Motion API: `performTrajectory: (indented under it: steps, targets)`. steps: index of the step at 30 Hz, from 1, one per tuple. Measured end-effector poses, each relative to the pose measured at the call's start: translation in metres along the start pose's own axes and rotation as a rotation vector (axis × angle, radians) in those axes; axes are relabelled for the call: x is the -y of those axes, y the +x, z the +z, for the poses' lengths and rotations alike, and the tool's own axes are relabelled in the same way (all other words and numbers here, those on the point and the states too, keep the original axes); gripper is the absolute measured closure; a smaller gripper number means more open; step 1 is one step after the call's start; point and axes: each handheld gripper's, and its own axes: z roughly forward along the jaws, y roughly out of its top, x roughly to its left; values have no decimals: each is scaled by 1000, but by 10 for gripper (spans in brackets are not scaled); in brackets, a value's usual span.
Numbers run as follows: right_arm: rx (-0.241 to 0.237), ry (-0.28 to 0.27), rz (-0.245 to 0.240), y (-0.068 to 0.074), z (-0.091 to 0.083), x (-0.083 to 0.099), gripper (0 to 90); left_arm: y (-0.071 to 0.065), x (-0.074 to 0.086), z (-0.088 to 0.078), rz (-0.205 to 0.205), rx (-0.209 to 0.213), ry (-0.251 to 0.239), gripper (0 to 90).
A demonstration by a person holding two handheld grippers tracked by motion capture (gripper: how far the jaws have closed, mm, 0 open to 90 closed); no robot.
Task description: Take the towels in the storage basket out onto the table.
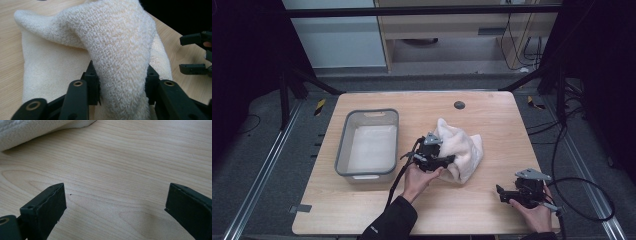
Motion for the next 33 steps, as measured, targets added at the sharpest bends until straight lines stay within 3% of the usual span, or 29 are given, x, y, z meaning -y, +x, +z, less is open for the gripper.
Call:
performTrajectory:
  steps: [7,14,19,23,27,33]
  targets:
    - [1,0,0,1,0,0,30,-3,4,3,40,-17,53,402]
    - [1,-3,1,1,-1,0,30,-7,5,-5,67,-4,52,283]
    - [3,-6,4,1,-1,0,30,-9,5,-19,99,-1,58,231]
    - [3,-9,6,1,-1,0,29,-7,5,-30,96,6,44,202]
    - [4,-12,8,0,-2,0,28,-5,8,-39,123,-21,35,181]
    - [4,-15,4,0,-2,0,28,-2,11,-56,132,-27,33,169]
